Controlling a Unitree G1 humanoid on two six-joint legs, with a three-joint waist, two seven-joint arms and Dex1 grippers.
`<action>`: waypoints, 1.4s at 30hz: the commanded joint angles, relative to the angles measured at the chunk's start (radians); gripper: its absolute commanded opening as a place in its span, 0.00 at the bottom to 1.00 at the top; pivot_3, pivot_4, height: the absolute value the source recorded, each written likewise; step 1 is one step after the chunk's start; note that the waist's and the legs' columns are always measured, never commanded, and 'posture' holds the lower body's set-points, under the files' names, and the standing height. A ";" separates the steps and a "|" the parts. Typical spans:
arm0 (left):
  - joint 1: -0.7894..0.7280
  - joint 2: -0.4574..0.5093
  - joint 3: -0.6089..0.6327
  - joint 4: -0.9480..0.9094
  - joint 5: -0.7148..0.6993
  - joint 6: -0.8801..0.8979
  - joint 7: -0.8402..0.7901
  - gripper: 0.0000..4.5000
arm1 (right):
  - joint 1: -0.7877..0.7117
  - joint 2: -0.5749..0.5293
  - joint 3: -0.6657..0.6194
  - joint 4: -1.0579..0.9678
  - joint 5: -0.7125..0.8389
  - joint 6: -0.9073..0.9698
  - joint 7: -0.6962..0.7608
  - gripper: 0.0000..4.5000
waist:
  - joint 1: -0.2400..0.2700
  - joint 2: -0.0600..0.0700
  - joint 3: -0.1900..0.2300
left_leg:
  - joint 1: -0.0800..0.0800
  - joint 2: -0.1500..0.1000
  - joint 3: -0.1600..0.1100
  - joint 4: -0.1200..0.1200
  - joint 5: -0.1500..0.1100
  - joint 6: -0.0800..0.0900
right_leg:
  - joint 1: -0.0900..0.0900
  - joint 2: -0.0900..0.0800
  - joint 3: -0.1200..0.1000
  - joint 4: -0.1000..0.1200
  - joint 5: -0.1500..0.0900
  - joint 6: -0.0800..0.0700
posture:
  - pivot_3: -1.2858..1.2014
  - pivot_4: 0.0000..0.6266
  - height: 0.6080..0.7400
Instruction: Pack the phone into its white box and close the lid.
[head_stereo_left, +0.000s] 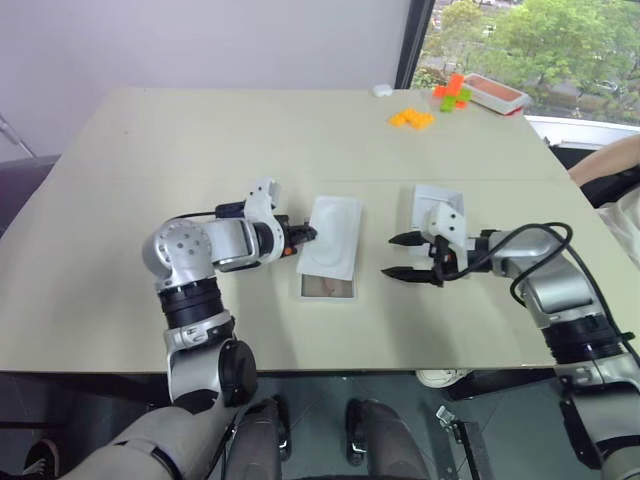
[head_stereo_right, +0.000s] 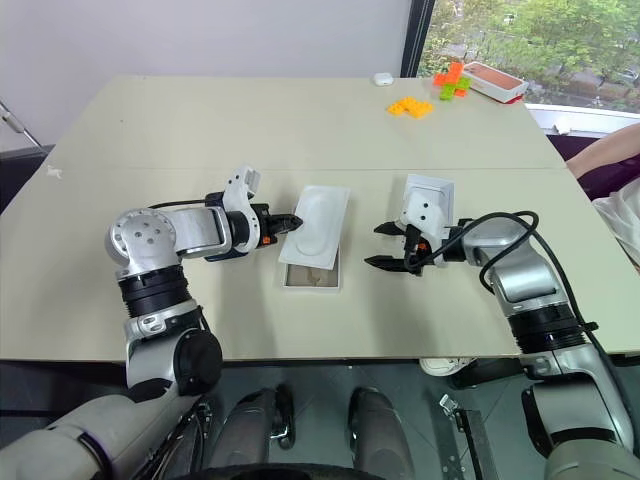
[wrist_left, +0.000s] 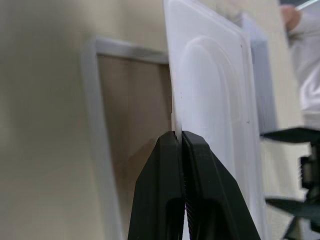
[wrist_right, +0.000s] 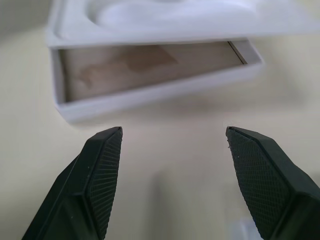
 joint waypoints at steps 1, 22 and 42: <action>0.005 -0.019 0.006 -0.050 0.004 0.008 0.021 0.00 | -0.023 -0.002 -0.031 0.014 -0.003 -0.046 -0.006 0.76 | 0.000 0.000 0.000 | 0.000 0.000 0.000 0.000 0.000 0.000 | 0.000 0.000 0.000 0.000 0.000 0.000 | 0.52 0.24 1.00; 0.057 -0.073 -0.061 -0.145 0.074 0.008 0.041 0.78 | -0.042 0.023 -0.017 0.097 -0.045 -0.144 -0.007 0.78 | 0.000 0.000 0.000 | 0.000 0.000 -0.001 0.001 0.000 0.000 | 0.001 0.000 0.000 0.000 0.000 0.000 | 0.52 0.24 1.00; 0.009 0.192 -0.181 -0.197 0.063 -0.283 -0.252 0.89 | -0.118 0.102 -0.034 0.082 -0.024 -0.088 -0.067 0.78 | -0.001 0.000 0.000 | 0.000 0.000 0.000 0.001 0.000 0.000 | 0.000 0.000 0.000 0.000 0.000 0.000 | 0.52 0.24 1.00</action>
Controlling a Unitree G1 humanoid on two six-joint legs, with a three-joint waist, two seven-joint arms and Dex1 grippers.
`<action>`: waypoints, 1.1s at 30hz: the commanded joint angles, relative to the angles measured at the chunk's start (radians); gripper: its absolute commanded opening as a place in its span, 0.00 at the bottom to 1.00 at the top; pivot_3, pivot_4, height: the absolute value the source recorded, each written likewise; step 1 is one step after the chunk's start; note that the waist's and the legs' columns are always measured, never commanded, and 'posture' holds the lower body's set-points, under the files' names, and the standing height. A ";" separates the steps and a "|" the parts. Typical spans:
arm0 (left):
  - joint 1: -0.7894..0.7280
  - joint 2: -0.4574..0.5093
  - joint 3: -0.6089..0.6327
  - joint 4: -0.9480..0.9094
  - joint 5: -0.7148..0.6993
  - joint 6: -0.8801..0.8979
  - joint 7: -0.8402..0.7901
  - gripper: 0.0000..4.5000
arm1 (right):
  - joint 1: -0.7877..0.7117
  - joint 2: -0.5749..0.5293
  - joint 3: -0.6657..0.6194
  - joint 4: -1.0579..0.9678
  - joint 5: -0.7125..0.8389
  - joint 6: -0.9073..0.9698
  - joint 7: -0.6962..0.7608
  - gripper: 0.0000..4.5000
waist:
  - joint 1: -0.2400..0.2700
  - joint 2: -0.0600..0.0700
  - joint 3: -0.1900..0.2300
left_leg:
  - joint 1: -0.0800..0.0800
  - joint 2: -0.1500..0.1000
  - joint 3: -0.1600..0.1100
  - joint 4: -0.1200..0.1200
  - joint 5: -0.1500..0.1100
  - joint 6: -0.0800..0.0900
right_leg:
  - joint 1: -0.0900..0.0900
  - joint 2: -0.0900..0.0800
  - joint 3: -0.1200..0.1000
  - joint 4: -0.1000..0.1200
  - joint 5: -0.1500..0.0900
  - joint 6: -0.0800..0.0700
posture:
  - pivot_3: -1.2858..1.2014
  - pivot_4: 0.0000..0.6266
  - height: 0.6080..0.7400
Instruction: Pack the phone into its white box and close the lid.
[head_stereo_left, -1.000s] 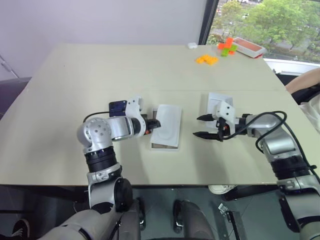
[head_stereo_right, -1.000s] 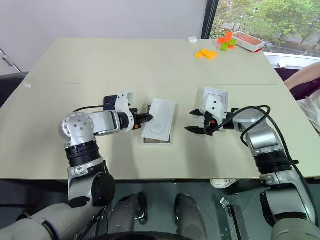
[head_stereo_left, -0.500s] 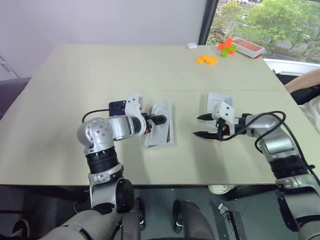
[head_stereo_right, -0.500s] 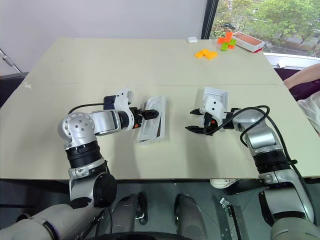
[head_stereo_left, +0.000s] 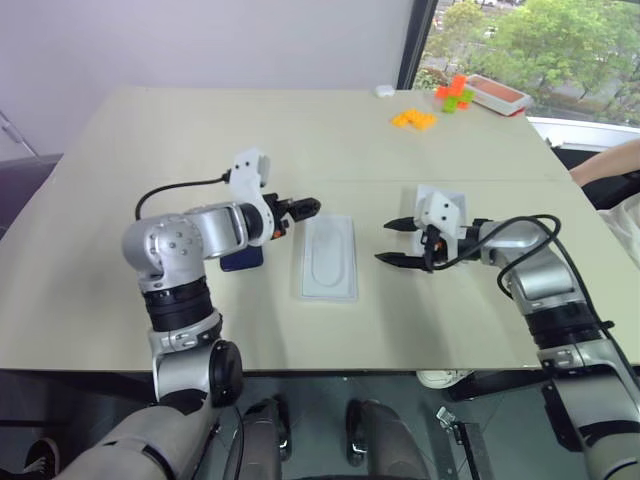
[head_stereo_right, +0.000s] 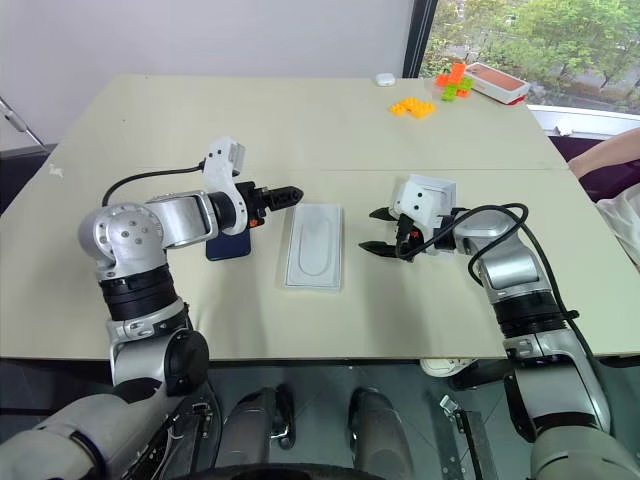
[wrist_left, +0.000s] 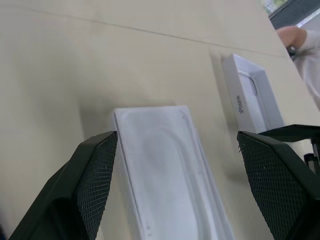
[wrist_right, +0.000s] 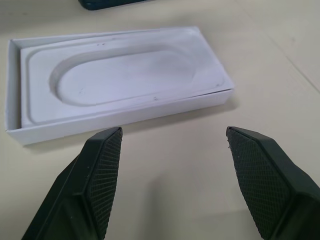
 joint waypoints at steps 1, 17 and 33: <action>0.027 0.093 -0.083 -0.076 0.046 -0.241 -0.099 0.89 | -0.040 0.023 -0.038 -0.039 0.025 0.017 -0.034 0.78 | -0.002 0.000 0.000 | 0.000 0.000 0.000 0.000 0.000 0.000 | 0.000 0.000 0.000 0.000 0.000 0.000 | 0.52 0.24 1.00; 0.412 0.473 -0.130 -0.014 0.085 -0.946 -0.698 0.90 | -0.070 0.227 0.081 -0.089 -0.128 0.129 -0.328 0.01 | 0.004 0.001 0.000 | -0.006 0.002 0.003 -0.005 0.001 -0.002 | -0.014 -0.004 0.001 0.000 0.001 -0.002 | 0.52 0.24 1.00; 0.452 0.463 -0.128 -0.035 0.093 -1.050 -0.653 0.90 | 0.044 0.220 0.259 -0.174 -0.237 0.158 -0.247 0.01 | -0.002 0.001 0.000 | -0.010 0.002 0.004 -0.002 0.002 -0.003 | -0.014 0.000 0.000 0.004 0.001 -0.001 | 0.52 0.24 1.00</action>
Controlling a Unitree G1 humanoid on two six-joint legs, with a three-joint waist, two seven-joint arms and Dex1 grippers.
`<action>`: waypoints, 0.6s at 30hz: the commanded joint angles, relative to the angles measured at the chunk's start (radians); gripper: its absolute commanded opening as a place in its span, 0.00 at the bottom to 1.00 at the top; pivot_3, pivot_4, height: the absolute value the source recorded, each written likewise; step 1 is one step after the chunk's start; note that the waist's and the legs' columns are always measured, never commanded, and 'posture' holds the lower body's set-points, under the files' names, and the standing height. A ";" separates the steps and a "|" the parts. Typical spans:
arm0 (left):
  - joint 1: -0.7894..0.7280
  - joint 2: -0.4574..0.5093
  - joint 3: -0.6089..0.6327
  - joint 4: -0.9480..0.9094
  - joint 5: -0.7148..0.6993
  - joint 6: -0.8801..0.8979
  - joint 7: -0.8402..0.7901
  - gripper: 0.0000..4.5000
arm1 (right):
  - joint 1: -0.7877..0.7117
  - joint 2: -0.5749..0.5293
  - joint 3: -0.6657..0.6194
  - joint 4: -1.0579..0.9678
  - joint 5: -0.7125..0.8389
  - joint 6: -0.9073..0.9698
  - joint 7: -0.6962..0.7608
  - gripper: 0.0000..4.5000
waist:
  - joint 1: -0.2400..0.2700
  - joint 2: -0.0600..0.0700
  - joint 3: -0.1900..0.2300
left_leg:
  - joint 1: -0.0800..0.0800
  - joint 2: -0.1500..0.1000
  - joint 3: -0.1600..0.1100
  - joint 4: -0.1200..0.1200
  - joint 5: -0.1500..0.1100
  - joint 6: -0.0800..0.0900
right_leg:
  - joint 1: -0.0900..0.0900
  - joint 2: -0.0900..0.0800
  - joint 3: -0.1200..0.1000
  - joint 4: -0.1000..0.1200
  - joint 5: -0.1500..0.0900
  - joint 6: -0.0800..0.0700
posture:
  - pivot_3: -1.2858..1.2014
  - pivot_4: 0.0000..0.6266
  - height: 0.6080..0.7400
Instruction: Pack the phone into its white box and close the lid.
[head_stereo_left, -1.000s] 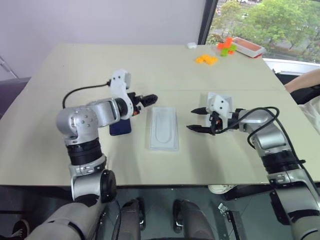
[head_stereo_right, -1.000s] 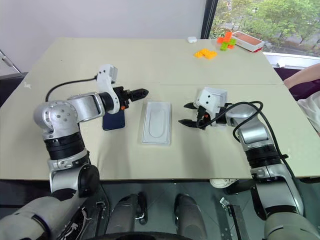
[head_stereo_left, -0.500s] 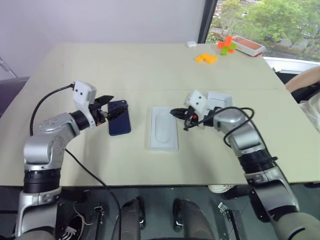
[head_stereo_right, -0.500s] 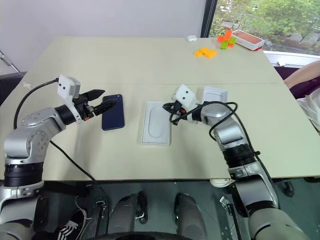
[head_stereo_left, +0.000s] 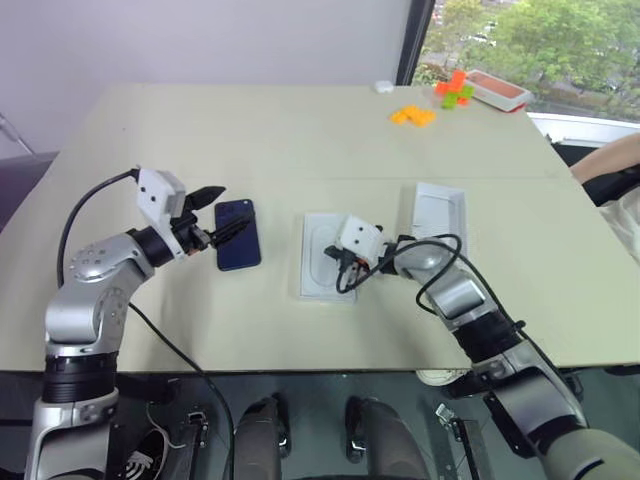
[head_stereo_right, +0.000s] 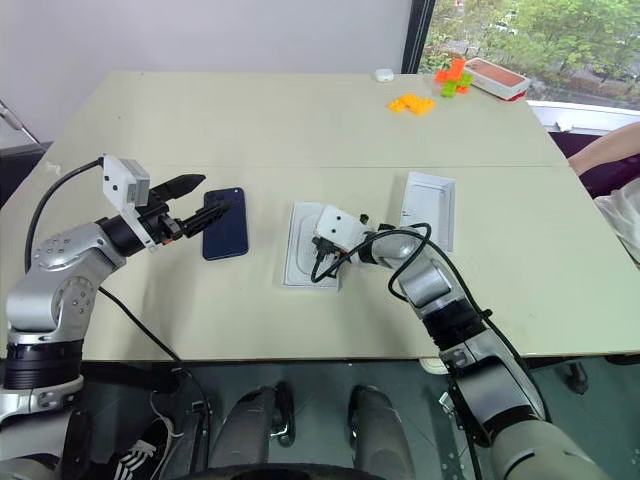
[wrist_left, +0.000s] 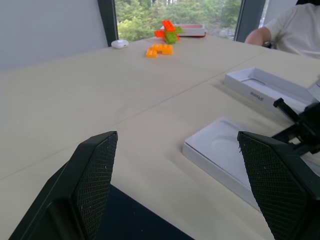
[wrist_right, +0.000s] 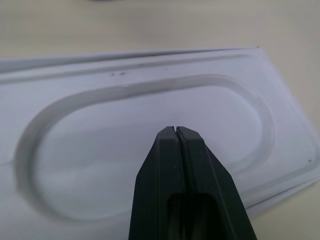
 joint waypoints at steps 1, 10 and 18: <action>-0.011 0.006 0.020 -0.037 -0.005 -0.032 0.014 0.90 | 0.034 -0.017 0.011 -0.080 0.029 0.073 0.069 0.01 | 0.000 0.000 0.000 | 0.000 0.000 0.000 0.000 0.000 0.000 | 0.000 0.000 0.000 0.000 0.000 0.000 | 0.52 0.24 1.00; -0.025 0.003 0.008 -0.028 0.002 -0.028 0.053 0.90 | 0.027 0.001 -0.006 -0.076 0.018 0.065 0.029 0.01 | 0.000 0.000 0.000 | 0.001 0.000 -0.001 0.000 0.000 0.000 | 0.000 0.000 0.000 0.001 0.001 -0.001 | 0.52 0.24 1.00; -0.021 0.020 0.009 -0.032 -0.017 0.000 0.045 0.90 | 0.019 -0.025 0.042 0.001 -0.043 -0.015 0.032 0.01 | 0.002 0.000 0.000 | 0.001 0.000 0.000 0.000 0.000 0.000 | 0.000 0.000 0.000 0.001 0.001 -0.001 | 0.52 0.24 1.00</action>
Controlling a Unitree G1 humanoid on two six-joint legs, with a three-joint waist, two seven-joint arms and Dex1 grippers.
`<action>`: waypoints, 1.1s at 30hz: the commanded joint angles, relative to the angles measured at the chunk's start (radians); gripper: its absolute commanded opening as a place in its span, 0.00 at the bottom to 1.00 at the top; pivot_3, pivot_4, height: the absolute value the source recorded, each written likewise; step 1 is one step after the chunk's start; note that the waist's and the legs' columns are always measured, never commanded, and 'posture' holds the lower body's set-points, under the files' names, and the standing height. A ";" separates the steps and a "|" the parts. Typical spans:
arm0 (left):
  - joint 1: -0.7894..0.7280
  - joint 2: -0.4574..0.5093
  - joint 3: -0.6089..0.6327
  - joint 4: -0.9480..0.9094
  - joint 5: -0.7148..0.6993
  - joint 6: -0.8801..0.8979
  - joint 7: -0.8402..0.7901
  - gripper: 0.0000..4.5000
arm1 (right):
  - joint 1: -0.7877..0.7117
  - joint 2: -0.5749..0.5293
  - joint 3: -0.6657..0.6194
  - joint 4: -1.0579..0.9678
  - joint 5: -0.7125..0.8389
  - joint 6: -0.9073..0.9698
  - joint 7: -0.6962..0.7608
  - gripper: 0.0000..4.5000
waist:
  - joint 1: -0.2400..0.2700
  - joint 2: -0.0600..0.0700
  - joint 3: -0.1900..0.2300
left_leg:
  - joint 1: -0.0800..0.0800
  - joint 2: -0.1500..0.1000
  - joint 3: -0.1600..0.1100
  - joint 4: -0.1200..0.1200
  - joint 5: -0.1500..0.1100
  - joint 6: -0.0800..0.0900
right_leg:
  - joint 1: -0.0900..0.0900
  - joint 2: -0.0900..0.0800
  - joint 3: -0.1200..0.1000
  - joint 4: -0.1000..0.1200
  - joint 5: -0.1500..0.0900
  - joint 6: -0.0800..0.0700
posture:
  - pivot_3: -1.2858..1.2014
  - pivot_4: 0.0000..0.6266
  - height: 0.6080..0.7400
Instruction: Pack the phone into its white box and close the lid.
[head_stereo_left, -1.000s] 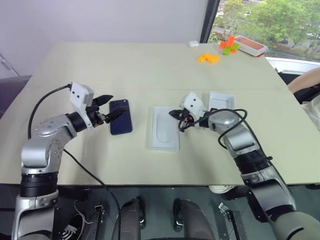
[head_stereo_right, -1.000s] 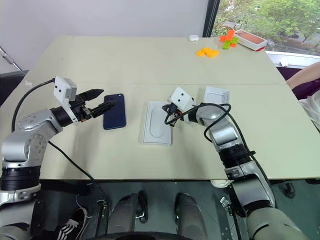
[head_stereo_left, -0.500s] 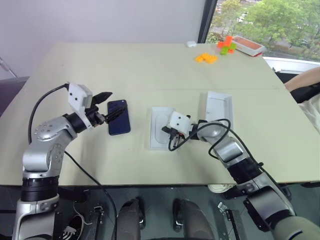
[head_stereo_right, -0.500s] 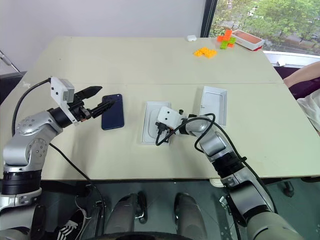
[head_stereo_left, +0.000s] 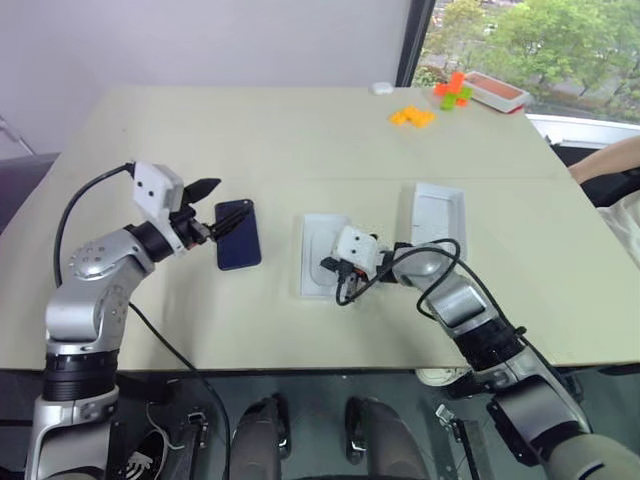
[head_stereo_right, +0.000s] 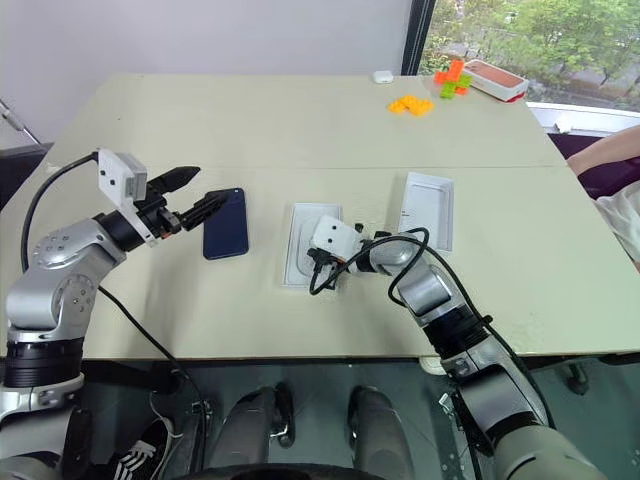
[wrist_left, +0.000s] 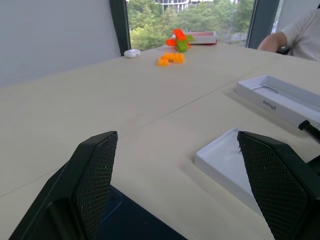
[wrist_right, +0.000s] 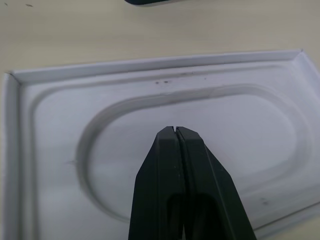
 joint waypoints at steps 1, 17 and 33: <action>-0.010 0.019 0.011 -0.030 -0.016 0.008 -0.009 0.90 | 0.013 -0.017 0.025 0.028 -0.037 -0.018 0.010 0.01 | -0.001 0.000 0.000 | 0.000 0.000 0.000 0.000 0.000 0.000 | 0.000 0.000 0.000 0.000 0.000 0.000 | 0.52 0.24 1.00; -0.083 0.066 0.124 0.184 -0.143 0.464 0.125 0.90 | -0.136 0.073 -0.160 0.045 0.089 0.009 -0.065 0.01 | -0.007 0.000 0.000 | 0.002 0.000 -0.001 -0.001 0.000 -0.001 | 0.000 0.002 0.000 0.001 0.000 0.000 | 0.52 0.24 1.00; -0.250 -0.014 0.258 0.488 -0.215 0.698 0.267 0.90 | -0.259 0.275 -0.069 0.233 -0.006 -0.034 -0.193 0.01 | -0.006 -0.001 0.000 | 0.003 0.002 -0.001 0.002 0.003 -0.004 | 0.000 0.003 0.000 0.010 0.000 0.000 | 0.52 0.24 1.00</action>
